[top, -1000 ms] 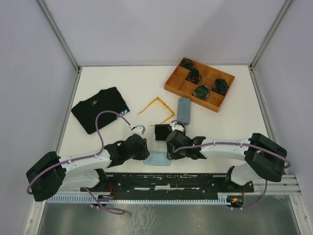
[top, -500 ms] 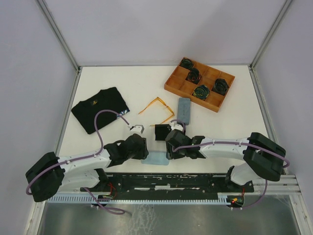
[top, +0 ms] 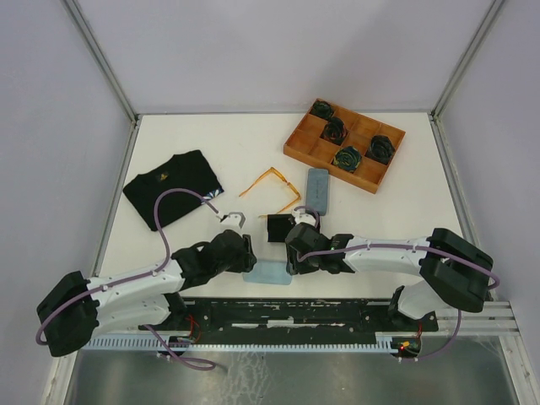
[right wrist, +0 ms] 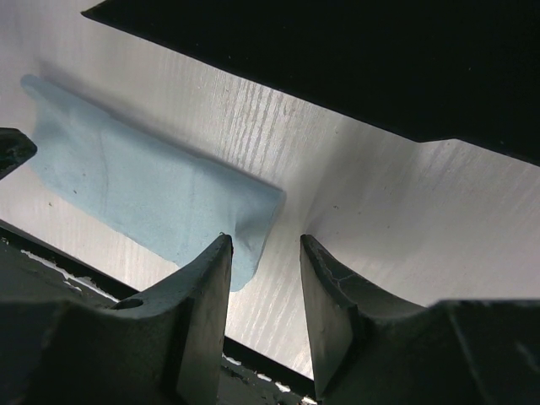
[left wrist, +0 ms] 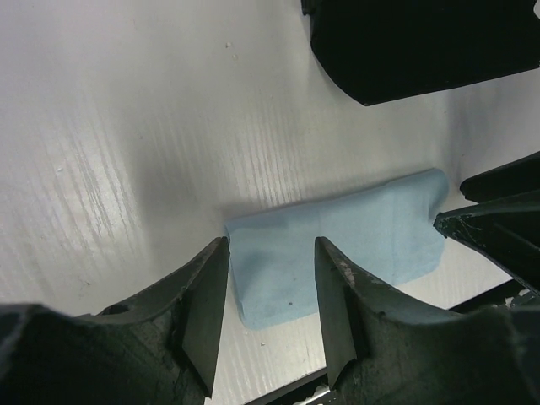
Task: Organize the sunglasses
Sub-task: Pick up the glasses cleaning cloth from the center of the board.
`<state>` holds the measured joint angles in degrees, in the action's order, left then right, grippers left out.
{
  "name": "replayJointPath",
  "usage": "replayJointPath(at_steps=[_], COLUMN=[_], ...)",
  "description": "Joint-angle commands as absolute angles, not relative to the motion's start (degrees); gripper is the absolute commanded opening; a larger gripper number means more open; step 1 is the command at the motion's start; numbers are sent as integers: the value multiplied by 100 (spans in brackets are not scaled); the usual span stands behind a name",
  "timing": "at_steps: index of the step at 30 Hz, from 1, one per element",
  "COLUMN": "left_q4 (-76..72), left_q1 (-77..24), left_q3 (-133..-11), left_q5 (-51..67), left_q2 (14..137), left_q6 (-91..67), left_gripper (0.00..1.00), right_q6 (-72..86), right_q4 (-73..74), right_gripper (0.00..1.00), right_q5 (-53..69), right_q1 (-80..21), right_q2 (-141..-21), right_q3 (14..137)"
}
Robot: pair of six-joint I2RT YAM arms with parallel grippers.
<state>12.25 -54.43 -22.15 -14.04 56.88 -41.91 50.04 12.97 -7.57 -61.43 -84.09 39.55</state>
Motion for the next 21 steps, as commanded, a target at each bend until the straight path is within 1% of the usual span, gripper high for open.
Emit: replayJointPath(at_steps=[1,6,13,16,21], left_q4=[1375,1277,1061,1036,981], left_q1=[-5426,-5428,-5427,-5433,-5436], left_q3=[-2425,-2454,-2443,-2449,-2410], left_q5=[-1755,-1636,-1505,-1407,-1337], left_q2=[5719,6179,6460,6573,6632], left_q6=[-3951,-3929,-3911,-3902,-3937], left_gripper=[53,52,48,46,38], right_q6=[4958,4954,4950,4954,4952], right_q4=[1226,1216,1230,1243,1222], right_gripper=[46,46,46,46,46], right_q5=[-799,-787,-804,-822,-811], right_q1=[-6131,-6126,-6129,-6129,-6127], right_q2=[-8408,-8412,-8367,-8344,-8363], right_q3=[4157,4167,4133,4122,4122])
